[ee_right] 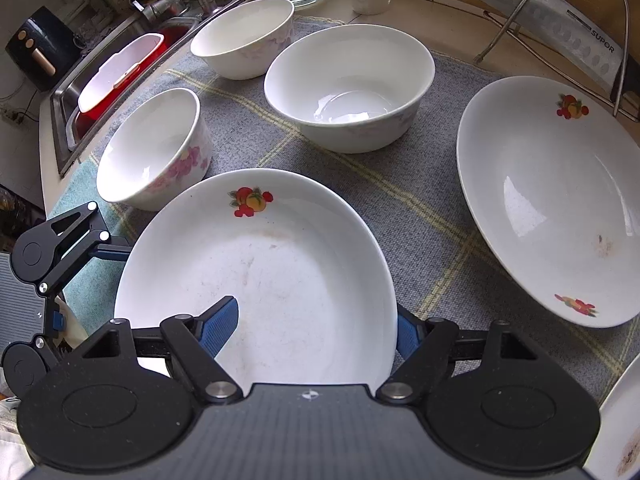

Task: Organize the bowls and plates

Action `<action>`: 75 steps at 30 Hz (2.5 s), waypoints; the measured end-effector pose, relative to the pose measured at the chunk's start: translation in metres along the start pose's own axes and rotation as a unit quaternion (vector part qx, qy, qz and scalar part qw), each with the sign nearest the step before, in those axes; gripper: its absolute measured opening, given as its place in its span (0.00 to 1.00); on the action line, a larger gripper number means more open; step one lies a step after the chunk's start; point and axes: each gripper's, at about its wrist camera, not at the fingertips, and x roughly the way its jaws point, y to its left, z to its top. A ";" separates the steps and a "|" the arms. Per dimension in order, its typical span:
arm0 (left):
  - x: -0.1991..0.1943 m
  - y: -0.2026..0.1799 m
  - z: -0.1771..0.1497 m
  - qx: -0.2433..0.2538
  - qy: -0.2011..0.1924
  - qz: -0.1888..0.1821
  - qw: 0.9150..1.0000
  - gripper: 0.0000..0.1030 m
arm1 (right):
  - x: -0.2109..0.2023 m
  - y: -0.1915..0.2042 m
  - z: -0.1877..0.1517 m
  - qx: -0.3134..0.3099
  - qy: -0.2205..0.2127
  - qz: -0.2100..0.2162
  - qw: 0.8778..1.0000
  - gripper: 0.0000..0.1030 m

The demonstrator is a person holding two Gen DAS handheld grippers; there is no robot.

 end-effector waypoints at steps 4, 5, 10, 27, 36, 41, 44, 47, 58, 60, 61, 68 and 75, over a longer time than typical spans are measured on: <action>0.001 0.002 0.000 0.004 0.000 -0.005 1.000 0.97 | 0.001 0.003 -0.002 -0.022 -0.002 -0.010 1.000 0.81; 0.001 0.002 0.000 0.004 0.001 -0.005 1.000 0.97 | 0.002 0.004 -0.002 -0.022 -0.002 -0.012 1.000 0.81; -0.001 -0.001 0.001 0.005 0.003 -0.006 1.000 0.97 | 0.000 0.006 -0.003 -0.017 -0.006 -0.018 1.000 0.81; -0.003 -0.015 0.028 0.013 0.010 -0.009 1.000 0.97 | -0.031 -0.001 -0.019 -0.006 -0.034 -0.019 0.999 0.81; 0.012 -0.042 0.057 0.021 0.008 -0.008 1.000 0.97 | -0.062 -0.028 -0.039 -0.006 -0.053 -0.023 0.998 0.81; 0.023 -0.058 0.072 0.029 0.009 -0.014 0.999 0.97 | -0.077 -0.047 -0.054 0.002 -0.059 -0.029 0.998 0.81; 0.032 -0.066 0.083 0.035 0.008 -0.022 0.999 0.97 | -0.086 -0.060 -0.063 0.008 -0.063 -0.034 0.997 0.81; 0.042 -0.074 0.095 0.044 0.007 -0.029 0.999 0.97 | -0.094 -0.072 -0.071 0.016 -0.068 -0.039 0.997 0.81; 0.081 -0.094 0.129 0.079 0.004 -0.065 0.995 0.97 | -0.121 -0.122 -0.107 0.058 -0.087 -0.066 0.992 0.81; 0.089 -0.098 0.135 0.086 0.002 -0.071 0.994 0.97 | -0.126 -0.131 -0.114 0.066 -0.092 -0.074 0.991 0.81; 0.093 -0.100 0.137 0.088 0.002 -0.074 0.993 0.97 | -0.129 -0.135 -0.117 0.071 -0.094 -0.077 0.990 0.82; 0.120 -0.110 0.154 0.110 -0.001 -0.089 0.990 0.97 | -0.141 -0.161 -0.130 0.098 -0.108 -0.096 0.985 0.82; 0.139 -0.112 0.166 0.120 0.008 -0.099 0.988 0.97 | -0.140 -0.182 -0.140 0.118 -0.110 -0.103 0.982 0.82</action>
